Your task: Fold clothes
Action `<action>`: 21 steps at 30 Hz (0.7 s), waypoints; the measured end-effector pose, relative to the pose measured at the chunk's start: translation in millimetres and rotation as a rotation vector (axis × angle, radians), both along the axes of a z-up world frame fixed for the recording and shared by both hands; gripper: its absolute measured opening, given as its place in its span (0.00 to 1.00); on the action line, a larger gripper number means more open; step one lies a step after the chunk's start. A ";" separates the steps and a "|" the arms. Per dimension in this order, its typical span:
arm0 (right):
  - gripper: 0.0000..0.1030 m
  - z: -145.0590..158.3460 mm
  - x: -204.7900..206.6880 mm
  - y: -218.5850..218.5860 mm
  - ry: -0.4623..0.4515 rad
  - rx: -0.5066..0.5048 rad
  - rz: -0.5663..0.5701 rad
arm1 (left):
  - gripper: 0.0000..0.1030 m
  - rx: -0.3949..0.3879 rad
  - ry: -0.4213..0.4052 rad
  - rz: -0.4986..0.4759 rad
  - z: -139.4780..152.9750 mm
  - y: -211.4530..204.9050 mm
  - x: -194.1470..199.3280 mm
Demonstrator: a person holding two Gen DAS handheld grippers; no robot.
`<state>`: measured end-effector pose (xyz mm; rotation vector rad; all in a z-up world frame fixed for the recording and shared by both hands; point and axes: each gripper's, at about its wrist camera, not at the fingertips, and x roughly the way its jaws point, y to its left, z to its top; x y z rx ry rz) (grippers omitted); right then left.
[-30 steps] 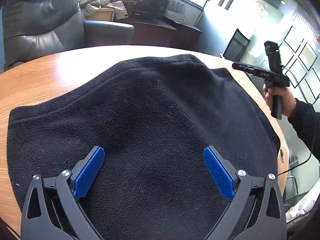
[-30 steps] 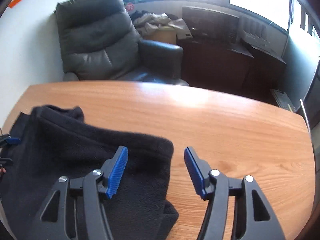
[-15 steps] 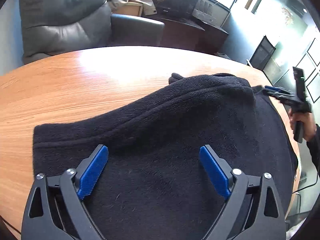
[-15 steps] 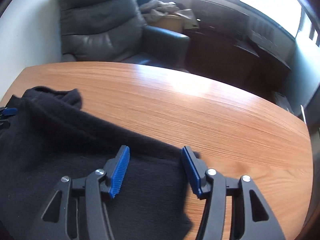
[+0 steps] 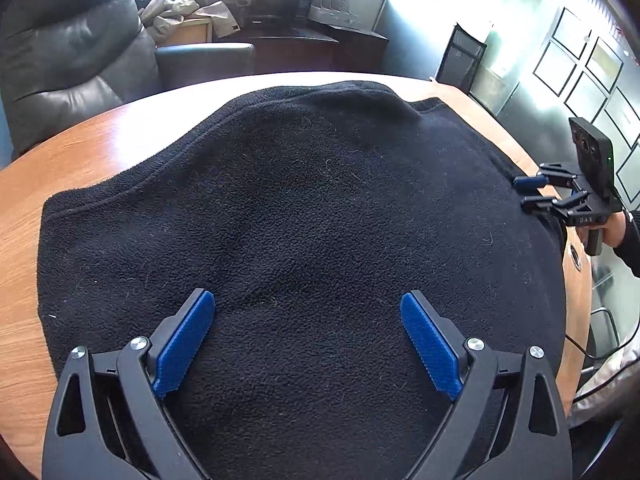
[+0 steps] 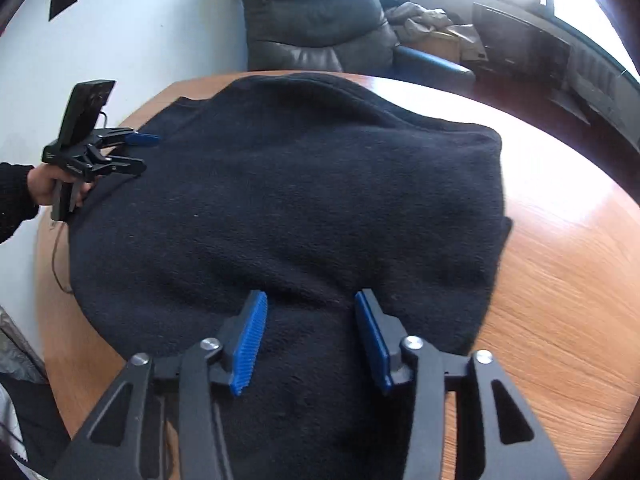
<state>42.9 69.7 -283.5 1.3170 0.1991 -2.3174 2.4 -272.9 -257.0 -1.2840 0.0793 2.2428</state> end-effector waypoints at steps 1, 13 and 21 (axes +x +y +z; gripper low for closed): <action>0.42 4.3 1.5 1.1 0.017 0.050 -0.024 | 0.92 -0.013 -0.004 0.012 4.4 -0.3 1.1; 0.65 5.7 80.3 58.6 -0.080 0.012 -0.043 | 0.88 0.037 -0.005 -0.186 6.1 52.9 51.2; 0.63 35.7 92.7 55.8 -0.039 -0.070 -0.024 | 0.87 -0.012 0.035 -0.229 6.5 49.5 50.0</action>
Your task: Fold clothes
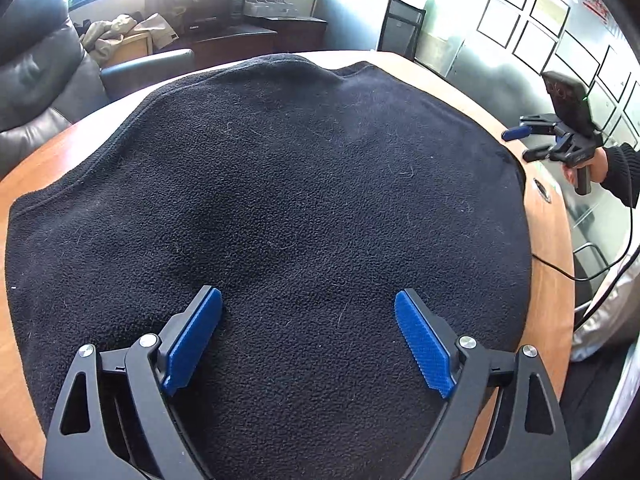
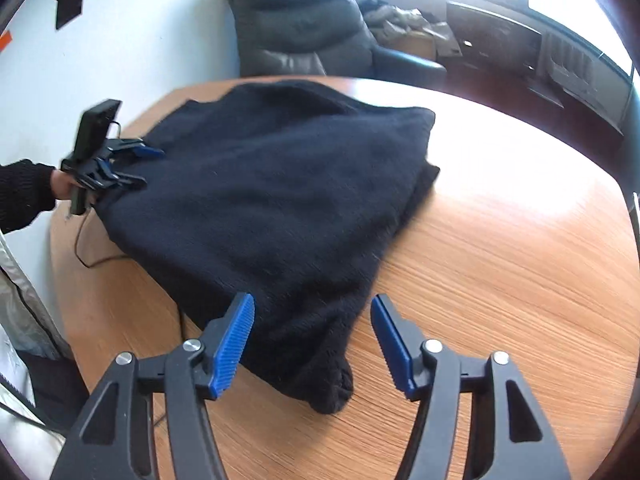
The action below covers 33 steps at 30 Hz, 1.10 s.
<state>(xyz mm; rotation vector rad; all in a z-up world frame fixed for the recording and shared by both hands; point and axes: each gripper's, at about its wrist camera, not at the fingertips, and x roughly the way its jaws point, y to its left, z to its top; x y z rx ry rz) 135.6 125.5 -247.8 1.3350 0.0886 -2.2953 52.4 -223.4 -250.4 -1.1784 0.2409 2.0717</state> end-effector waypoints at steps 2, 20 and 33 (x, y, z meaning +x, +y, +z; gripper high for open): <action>0.63 -23.0 -3.9 3.3 -0.059 0.054 -0.035 | 0.87 -0.008 0.013 -0.013 0.3 -2.5 -0.6; 0.60 -70.4 -119.8 30.2 -0.310 -0.486 -0.280 | 0.92 0.112 0.012 -0.066 50.9 48.2 -22.1; 1.00 -65.0 -143.2 -11.3 -0.264 -0.469 -0.185 | 1.00 0.118 -0.007 -0.125 2.1 54.4 -32.2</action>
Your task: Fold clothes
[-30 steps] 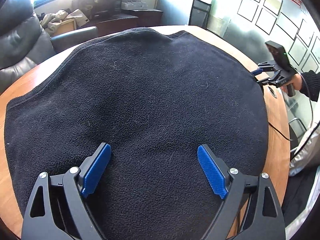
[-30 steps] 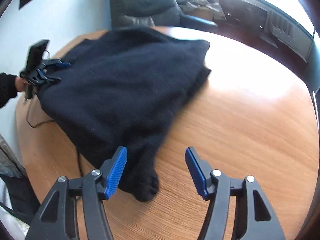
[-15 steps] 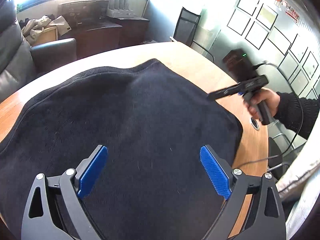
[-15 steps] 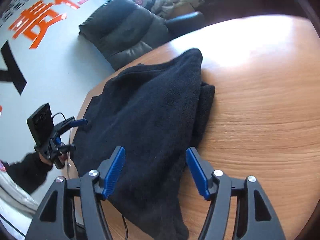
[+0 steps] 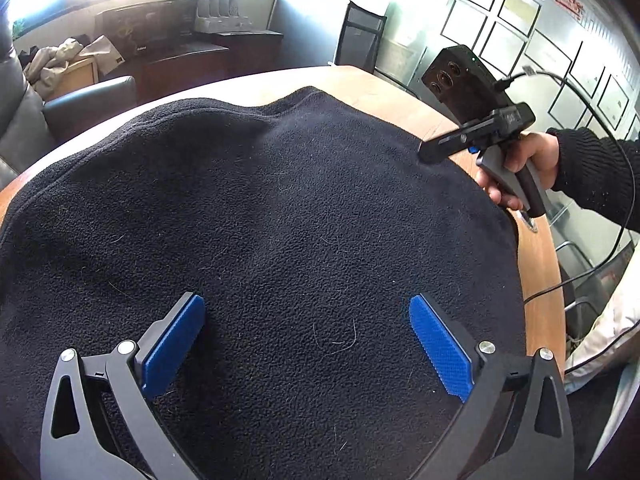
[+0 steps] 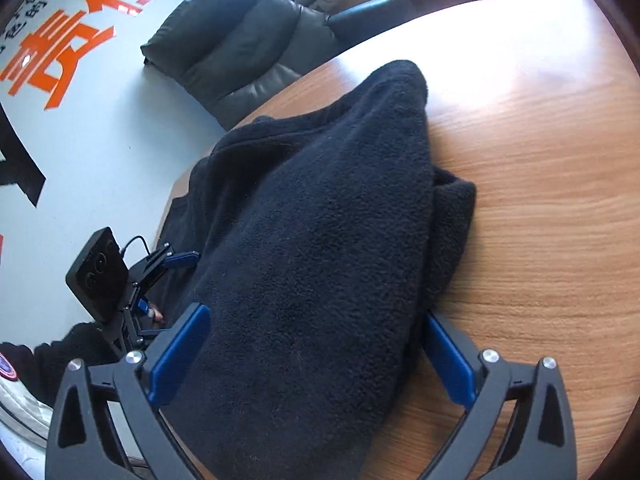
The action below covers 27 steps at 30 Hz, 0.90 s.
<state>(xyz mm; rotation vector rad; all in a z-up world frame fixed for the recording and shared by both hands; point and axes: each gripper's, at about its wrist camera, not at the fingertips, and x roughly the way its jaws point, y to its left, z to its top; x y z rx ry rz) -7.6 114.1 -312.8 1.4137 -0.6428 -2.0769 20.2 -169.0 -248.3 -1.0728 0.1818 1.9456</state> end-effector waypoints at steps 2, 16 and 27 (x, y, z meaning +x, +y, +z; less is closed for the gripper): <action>1.00 4.4 -7.3 -8.6 0.007 0.074 0.034 | 1.00 0.020 -0.008 0.005 0.2 -4.2 0.3; 1.00 11.9 7.3 -55.3 0.021 0.347 0.027 | 1.00 0.024 0.005 0.004 -5.9 -2.8 0.8; 0.30 20.9 6.4 -53.0 0.013 0.114 -0.006 | 1.00 0.038 0.011 0.020 2.2 -10.6 4.4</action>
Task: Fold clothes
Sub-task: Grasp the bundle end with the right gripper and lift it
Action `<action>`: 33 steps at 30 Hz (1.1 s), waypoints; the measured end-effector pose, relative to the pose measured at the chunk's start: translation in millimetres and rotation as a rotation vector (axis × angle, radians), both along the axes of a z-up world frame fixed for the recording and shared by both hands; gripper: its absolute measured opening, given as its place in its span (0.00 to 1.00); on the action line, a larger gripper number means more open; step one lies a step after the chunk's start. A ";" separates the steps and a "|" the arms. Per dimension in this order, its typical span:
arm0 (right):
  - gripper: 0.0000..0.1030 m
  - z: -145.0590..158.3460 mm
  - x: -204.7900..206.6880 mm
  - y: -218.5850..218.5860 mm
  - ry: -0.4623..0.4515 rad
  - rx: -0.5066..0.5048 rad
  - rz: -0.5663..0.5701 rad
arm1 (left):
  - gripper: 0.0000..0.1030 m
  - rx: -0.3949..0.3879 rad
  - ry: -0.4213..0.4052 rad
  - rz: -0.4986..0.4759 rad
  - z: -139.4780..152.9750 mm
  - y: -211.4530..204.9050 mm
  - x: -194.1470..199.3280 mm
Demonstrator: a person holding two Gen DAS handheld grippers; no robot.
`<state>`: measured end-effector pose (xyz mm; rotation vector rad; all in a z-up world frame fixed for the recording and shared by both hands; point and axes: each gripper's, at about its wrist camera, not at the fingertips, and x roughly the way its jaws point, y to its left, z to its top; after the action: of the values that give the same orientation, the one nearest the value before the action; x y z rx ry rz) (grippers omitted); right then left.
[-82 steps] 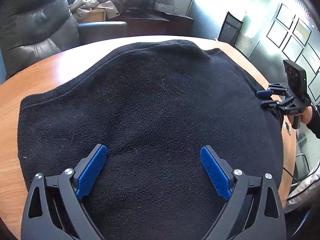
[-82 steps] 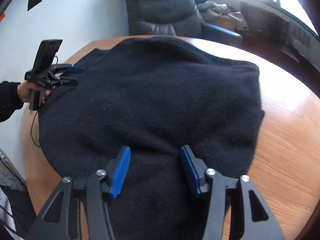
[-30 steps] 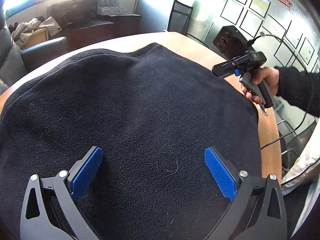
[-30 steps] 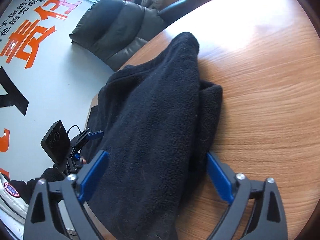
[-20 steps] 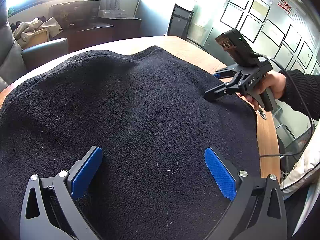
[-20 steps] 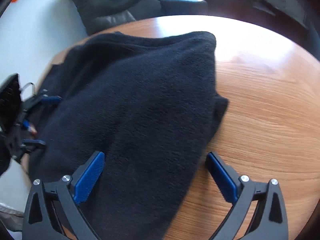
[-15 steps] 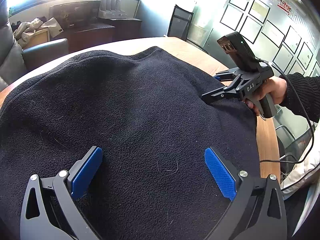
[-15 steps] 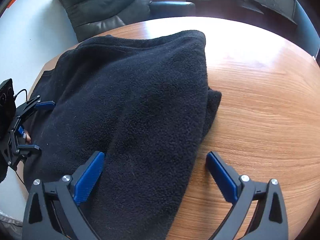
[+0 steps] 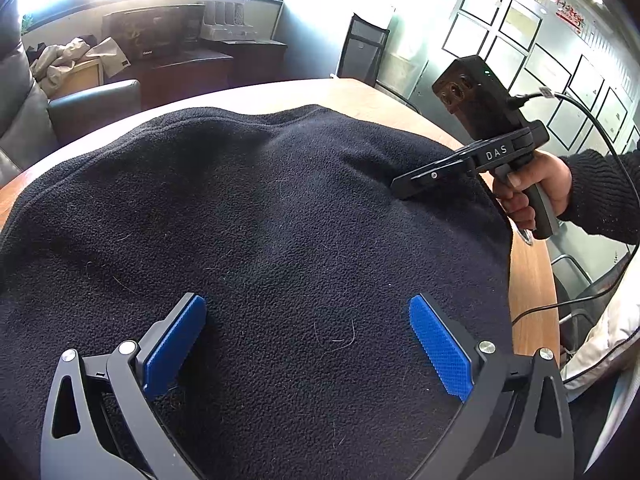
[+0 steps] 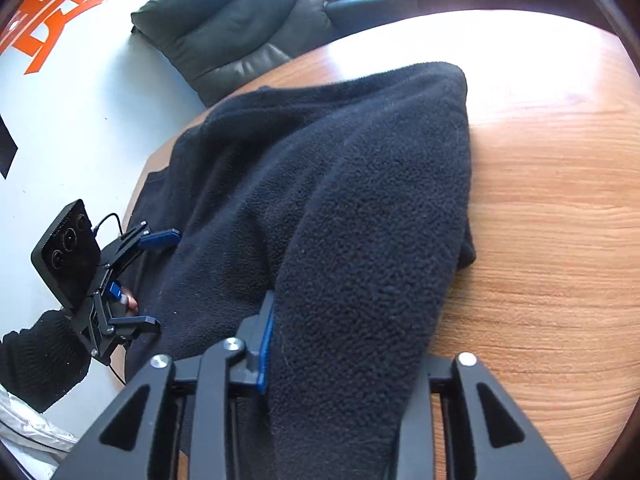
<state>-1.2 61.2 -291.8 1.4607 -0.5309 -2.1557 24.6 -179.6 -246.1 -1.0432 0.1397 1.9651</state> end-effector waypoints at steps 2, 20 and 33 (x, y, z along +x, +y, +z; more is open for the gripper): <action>0.28 14.2 4.5 -3.6 0.061 0.024 -0.002 | 1.00 0.023 0.015 0.010 10.4 -2.4 0.3; 0.25 135.5 14.5 27.4 0.282 0.772 0.148 | 0.93 -0.076 0.135 -0.262 27.2 76.1 -37.7; 0.25 147.5 17.4 31.7 0.289 0.808 0.156 | 0.94 -0.013 0.226 -0.161 40.6 64.2 -48.7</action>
<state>16.2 92.8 -144.4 1.4283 0.6118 -2.5096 -24.1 -115.4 -205.6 -0.7898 0.3497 1.9315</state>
